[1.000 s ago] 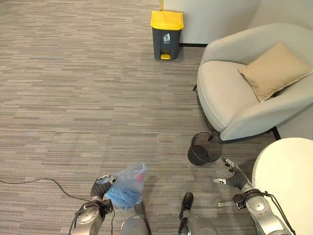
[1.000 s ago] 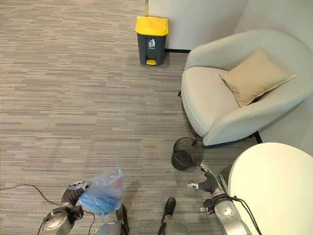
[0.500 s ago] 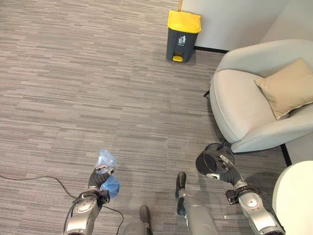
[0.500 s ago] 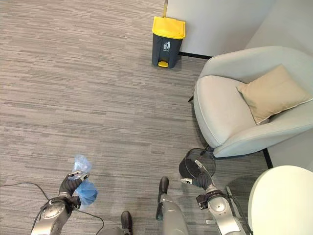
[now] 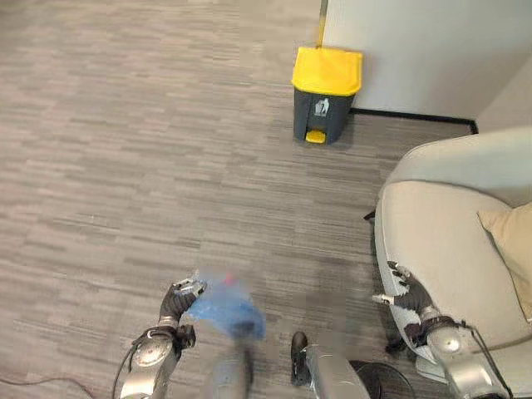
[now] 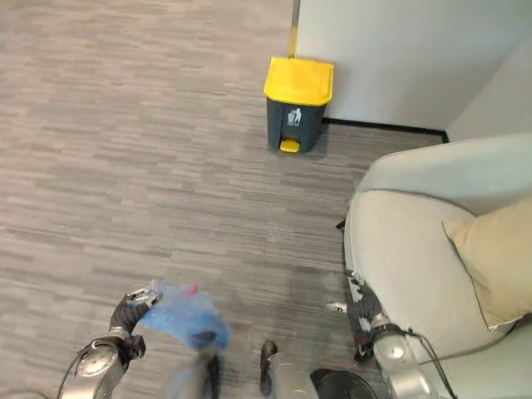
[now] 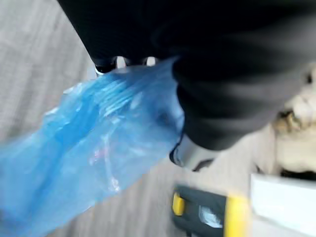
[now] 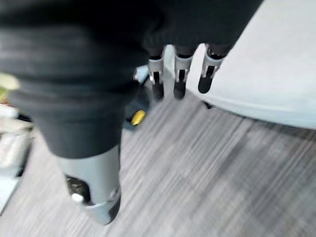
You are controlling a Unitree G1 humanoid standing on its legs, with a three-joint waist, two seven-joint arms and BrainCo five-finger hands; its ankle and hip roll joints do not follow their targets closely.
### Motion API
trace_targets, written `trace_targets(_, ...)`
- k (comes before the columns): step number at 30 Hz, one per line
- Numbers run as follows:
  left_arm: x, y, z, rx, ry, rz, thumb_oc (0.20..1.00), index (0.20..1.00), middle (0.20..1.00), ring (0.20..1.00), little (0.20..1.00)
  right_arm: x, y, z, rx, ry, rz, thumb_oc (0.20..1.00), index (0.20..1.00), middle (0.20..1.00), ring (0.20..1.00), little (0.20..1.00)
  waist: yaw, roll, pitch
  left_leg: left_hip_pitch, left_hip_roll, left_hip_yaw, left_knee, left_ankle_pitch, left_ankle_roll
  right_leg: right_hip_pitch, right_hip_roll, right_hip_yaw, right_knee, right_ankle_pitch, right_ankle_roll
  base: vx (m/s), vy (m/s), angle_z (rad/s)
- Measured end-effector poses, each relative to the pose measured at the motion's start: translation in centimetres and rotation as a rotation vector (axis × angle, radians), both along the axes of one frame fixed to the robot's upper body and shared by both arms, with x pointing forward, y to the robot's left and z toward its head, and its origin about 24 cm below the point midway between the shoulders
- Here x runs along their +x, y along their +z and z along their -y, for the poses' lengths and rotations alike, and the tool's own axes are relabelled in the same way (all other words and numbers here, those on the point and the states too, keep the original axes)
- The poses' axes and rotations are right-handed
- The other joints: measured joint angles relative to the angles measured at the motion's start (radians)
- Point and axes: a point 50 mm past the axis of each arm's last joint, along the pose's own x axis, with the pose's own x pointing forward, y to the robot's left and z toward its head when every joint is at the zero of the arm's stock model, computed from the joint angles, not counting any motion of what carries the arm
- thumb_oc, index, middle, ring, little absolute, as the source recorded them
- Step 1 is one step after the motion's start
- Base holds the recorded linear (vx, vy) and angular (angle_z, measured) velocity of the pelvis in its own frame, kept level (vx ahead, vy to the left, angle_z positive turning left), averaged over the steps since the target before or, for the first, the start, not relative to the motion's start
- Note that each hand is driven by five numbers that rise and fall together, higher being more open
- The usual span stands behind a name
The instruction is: Gather garbage on tea table into small bin, then transfer packed bag to large trash can.
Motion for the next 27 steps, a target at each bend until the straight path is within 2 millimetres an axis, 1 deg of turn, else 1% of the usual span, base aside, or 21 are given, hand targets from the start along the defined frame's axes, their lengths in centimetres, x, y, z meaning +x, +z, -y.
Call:
trace_targets(1,0.0,0.0,0.1,-0.004,0.001,-0.002,0.200,0.200,0.200,0.200,0.200,-0.4,-0.6,-0.2,0.010,-0.007,-0.021,1.000,1.000,1.000,1.000,1.000,0.004,0.002,0.002,-0.018,-0.006,-0.001,-0.064,0.029,0.002,0.047,0.012,-0.004,-0.030,-0.003,-0.012,0.22,0.049,-0.08)
trace_targets(2,-0.1,-0.2,0.2,-0.008,0.001,-0.007,0.200,0.200,0.200,0.200,0.200,-1.1,-1.2,-0.4,0.021,-0.011,-0.046,1.000,1.000,1.000,1.000,1.000,0.017,0.003,0.003,-0.019,-0.013,0.001,-0.111,0.056,0.008,0.115,0.024,0.005,-0.062,-0.009,-0.008,0.36,0.143,-0.39)
trace_targets(4,-1.1,-0.8,0.4,-0.015,0.001,-0.037,0.200,0.200,0.200,0.200,0.200,-2.1,-1.9,-0.6,0.014,0.007,-0.080,1.000,1.000,1.000,1.000,1.000,0.021,0.022,-0.011,0.013,-0.030,0.022,-0.118,0.164,0.084,0.229,0.041,0.029,-0.101,-0.045,0.052,0.44,0.201,-0.84)
trace_targets(5,-2.9,-1.6,0.0,-0.014,0.021,-0.086,0.200,0.200,0.200,0.200,0.200,-2.6,-2.2,-1.0,0.025,0.011,-0.091,1.000,1.000,1.000,1.000,1.000,0.020,0.029,-0.039,0.091,-0.048,0.017,-0.110,0.242,0.133,0.311,0.032,0.079,-0.105,-0.086,0.091,0.45,0.247,-0.99)
trace_targets(6,-3.5,-1.8,-0.3,-0.010,0.032,-0.108,0.200,0.200,0.200,0.200,0.200,-2.7,-2.3,-1.6,0.046,0.015,-0.091,1.000,1.000,1.000,1.000,1.000,0.013,0.005,-0.054,0.122,-0.081,0.031,-0.109,0.246,0.152,0.310,-0.008,0.091,-0.054,-0.099,0.111,0.32,0.186,-0.73)
trace_targets(7,-2.9,-1.6,0.0,-0.012,0.019,-0.091,0.200,0.200,0.200,0.200,0.200,-2.9,-2.3,-1.7,0.049,0.018,-0.088,1.000,1.000,1.000,1.000,1.000,-0.005,0.003,-0.057,0.161,-0.103,0.028,-0.139,0.239,0.167,0.293,-0.035,0.086,0.004,-0.128,0.130,0.31,0.188,-0.17)
trace_targets(9,-1.3,-0.8,0.1,-0.010,0.008,-0.046,0.200,0.200,0.200,0.200,0.200,-2.7,-2.3,-1.8,0.053,0.018,-0.089,1.000,1.000,1.000,1.000,1.000,-0.006,0.002,-0.059,0.217,-0.126,0.028,-0.188,0.229,0.181,0.220,-0.077,0.098,0.067,-0.154,0.151,0.27,0.164,-0.30)
trace_targets(10,0.0,-0.1,0.1,-0.004,-0.004,-0.010,0.200,0.200,0.200,0.200,0.200,-2.2,-2.0,-2.0,0.055,0.033,-0.074,1.000,1.000,1.000,1.000,1.000,-0.010,0.010,-0.059,0.250,-0.131,0.024,-0.202,0.199,0.222,0.167,-0.084,0.110,0.089,-0.154,0.169,0.30,0.204,-0.46)
trace_targets(11,0.6,0.3,-0.2,0.011,-0.008,0.001,0.200,0.200,0.200,0.200,0.200,-1.6,-1.7,-2.5,0.057,0.055,-0.062,1.000,1.000,1.000,1.000,1.000,-0.007,0.009,-0.060,0.279,-0.143,0.028,-0.205,0.182,0.243,0.101,-0.095,0.123,0.210,-0.144,0.187,0.35,0.213,-0.27)
trace_targets(12,1.4,0.8,-0.1,0.014,-0.016,0.026,0.200,0.200,0.200,0.200,0.200,-1.0,-1.2,-2.7,0.055,0.067,-0.038,1.000,1.000,1.000,1.000,1.000,-0.009,0.020,-0.061,0.330,-0.152,0.018,-0.222,0.176,0.226,0.014,-0.102,0.121,0.321,-0.147,0.183,0.27,0.119,-0.19)
trace_targets(14,1.4,0.9,-0.2,0.022,-0.020,0.029,0.200,0.200,0.200,0.200,0.200,-0.6,-0.9,-3.0,0.049,0.086,-0.024,1.000,1.000,1.000,1.000,1.000,-0.007,0.029,-0.063,0.370,-0.149,-0.007,-0.240,0.163,0.204,-0.062,-0.104,0.110,0.373,-0.147,0.182,0.27,0.057,-0.11)
trace_targets(15,1.4,0.9,-0.3,0.024,-0.017,0.029,0.200,0.200,0.200,0.200,0.200,-0.2,-0.7,-3.3,0.048,0.100,-0.017,1.000,1.000,1.000,1.000,1.000,-0.007,0.039,-0.061,0.404,-0.144,-0.018,-0.260,0.148,0.179,-0.128,-0.106,0.083,0.340,-0.145,0.176,0.27,-0.003,-0.03)
trace_targets(17,1.2,0.7,-0.3,0.025,-0.014,0.019,0.200,0.200,0.200,0.200,0.200,-0.1,-0.7,-3.5,0.049,0.109,-0.016,1.000,1.000,1.000,1.000,1.000,-0.007,0.043,-0.057,0.421,-0.139,-0.011,-0.268,0.141,0.168,-0.177,-0.106,0.050,0.238,-0.105,0.141,0.28,-0.041,0.06)
trace_targets(18,1.0,0.5,-0.4,0.023,-0.008,0.010,0.200,0.200,0.200,0.200,0.200,0.1,-0.6,-3.5,0.048,0.111,-0.013,1.000,1.000,1.000,1.000,1.000,-0.006,0.044,-0.057,0.434,-0.134,-0.001,-0.269,0.123,0.142,-0.213,-0.106,0.023,0.191,-0.064,0.131,0.29,-0.063,-0.05)
trace_targets(20,0.1,-0.1,-0.7,0.022,0.015,-0.022,0.200,0.200,0.200,0.200,0.200,0.2,-0.5,-3.5,0.047,0.111,-0.010,1.000,1.000,1.000,1.000,1.000,-0.003,0.047,-0.054,0.468,-0.128,0.003,-0.269,0.085,0.112,-0.266,-0.105,-0.038,0.079,0.037,0.136,0.32,-0.101,-0.05)
trace_targets(21,0.0,-0.4,-0.8,0.021,0.028,-0.032,0.200,0.200,0.200,0.200,0.200,0.0,-0.8,-3.3,0.044,0.104,-0.025,1.000,1.000,1.000,1.000,1.000,-0.010,0.047,-0.053,0.495,-0.131,-0.002,-0.270,0.052,0.090,-0.285,-0.103,-0.063,-0.051,0.133,0.155,0.45,-0.216,0.40)
trace_targets(22,0.0,-0.4,-0.7,0.017,0.029,-0.031,0.200,0.200,0.200,0.200,0.200,-0.5,-1.3,-3.1,0.042,0.095,-0.050,1.000,1.000,1.000,1.000,1.000,-0.013,0.042,-0.052,0.525,-0.144,-0.035,-0.271,0.037,0.095,-0.282,-0.104,-0.056,-0.111,0.188,0.150,0.46,-0.243,0.84)
trace_targets(23,0.0,-0.5,-0.5,0.013,0.025,-0.032,0.200,0.200,0.200,0.200,0.200,-1.1,-1.8,-2.9,0.042,0.086,-0.075,1.000,1.000,1.000,1.000,1.000,-0.023,0.042,-0.052,0.555,-0.145,-0.067,-0.270,0.026,0.078,-0.248,-0.096,-0.051,-0.109,0.206,0.125,0.45,-0.306,1.05)
trace_targets(24,-0.2,-0.6,-0.4,0.011,0.022,-0.038,0.200,0.200,0.200,0.200,0.200,-1.6,-2.2,-2.8,0.042,0.079,-0.094,1.000,1.000,1.000,1.000,1.000,-0.029,0.037,-0.053,0.574,-0.145,-0.078,-0.270,0.025,0.077,-0.199,-0.095,-0.050,-0.115,0.207,0.118,0.35,-0.276,1.11)
trace_targets(25,-0.4,-0.7,-0.3,0.008,0.020,-0.040,0.200,0.200,0.200,0.200,0.200,-2.1,-2.5,-2.6,0.042,0.072,-0.110,1.000,1.000,1.000,1.000,1.000,-0.031,0.031,-0.055,0.581,-0.144,-0.082,-0.253,0.014,0.058,-0.150,-0.088,-0.047,-0.128,0.208,0.098,0.30,-0.265,1.00)
trace_targets(27,-0.6,-1.0,0.2,-0.015,0.020,-0.048,0.200,0.200,0.200,0.200,0.200,-2.8,-3.2,-2.1,0.039,0.044,-0.145,1.000,1.000,1.000,1.000,1.000,-0.037,0.015,-0.052,0.523,-0.142,-0.051,-0.078,-0.002,0.036,-0.100,-0.087,-0.050,-0.158,0.238,0.058,0.20,-0.175,0.90)
